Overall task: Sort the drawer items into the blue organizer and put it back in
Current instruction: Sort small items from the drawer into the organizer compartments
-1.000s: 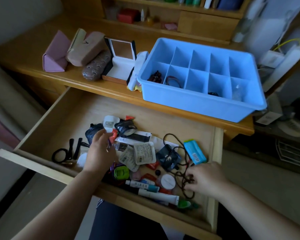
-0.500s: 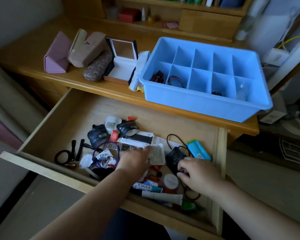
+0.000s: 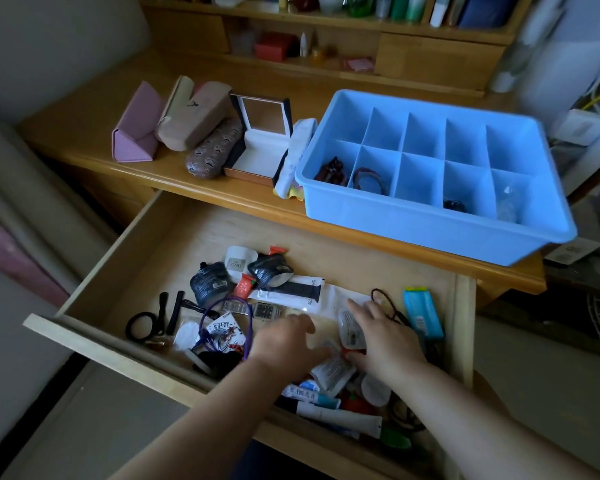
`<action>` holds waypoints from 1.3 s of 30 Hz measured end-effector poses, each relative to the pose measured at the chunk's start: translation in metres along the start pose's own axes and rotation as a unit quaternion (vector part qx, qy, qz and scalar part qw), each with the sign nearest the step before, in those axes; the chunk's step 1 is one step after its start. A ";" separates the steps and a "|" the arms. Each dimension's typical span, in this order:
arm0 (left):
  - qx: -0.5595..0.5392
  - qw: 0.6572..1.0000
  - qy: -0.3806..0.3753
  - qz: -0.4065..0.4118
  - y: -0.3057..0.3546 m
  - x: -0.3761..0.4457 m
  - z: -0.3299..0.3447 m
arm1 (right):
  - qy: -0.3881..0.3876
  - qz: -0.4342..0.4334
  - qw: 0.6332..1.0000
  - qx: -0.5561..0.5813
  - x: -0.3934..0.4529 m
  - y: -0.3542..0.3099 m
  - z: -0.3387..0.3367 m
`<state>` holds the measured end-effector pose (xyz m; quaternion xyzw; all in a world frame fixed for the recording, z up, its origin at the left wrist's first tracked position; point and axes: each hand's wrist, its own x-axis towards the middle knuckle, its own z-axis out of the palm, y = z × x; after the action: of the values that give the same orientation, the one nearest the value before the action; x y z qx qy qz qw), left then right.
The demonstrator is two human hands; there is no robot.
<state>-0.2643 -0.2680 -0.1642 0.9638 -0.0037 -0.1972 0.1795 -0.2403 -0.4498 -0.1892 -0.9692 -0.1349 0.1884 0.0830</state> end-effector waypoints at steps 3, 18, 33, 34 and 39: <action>0.083 0.995 -0.050 0.002 0.018 0.003 0.017 | -0.021 0.008 1.000 -0.012 0.009 -0.003 -0.005; -0.006 0.992 0.123 0.030 -0.024 0.031 -0.008 | -0.072 -0.126 0.983 0.114 -0.023 0.010 -0.014; -0.074 0.956 0.215 0.185 -0.014 0.025 -0.055 | 0.240 -0.059 0.928 0.279 -0.025 -0.001 -0.078; -0.091 0.946 0.235 0.206 -0.010 0.019 -0.060 | 0.254 -0.092 0.938 0.217 -0.024 -0.005 -0.085; -0.162 0.928 0.262 0.208 0.021 0.008 -0.069 | 0.312 -0.062 0.922 0.223 -0.028 -0.020 -0.109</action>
<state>-0.2291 -0.2645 -0.1009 0.9164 -0.1251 0.1061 0.3652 -0.2274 -0.4513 -0.0762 -0.9250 -0.1167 -0.1038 0.3463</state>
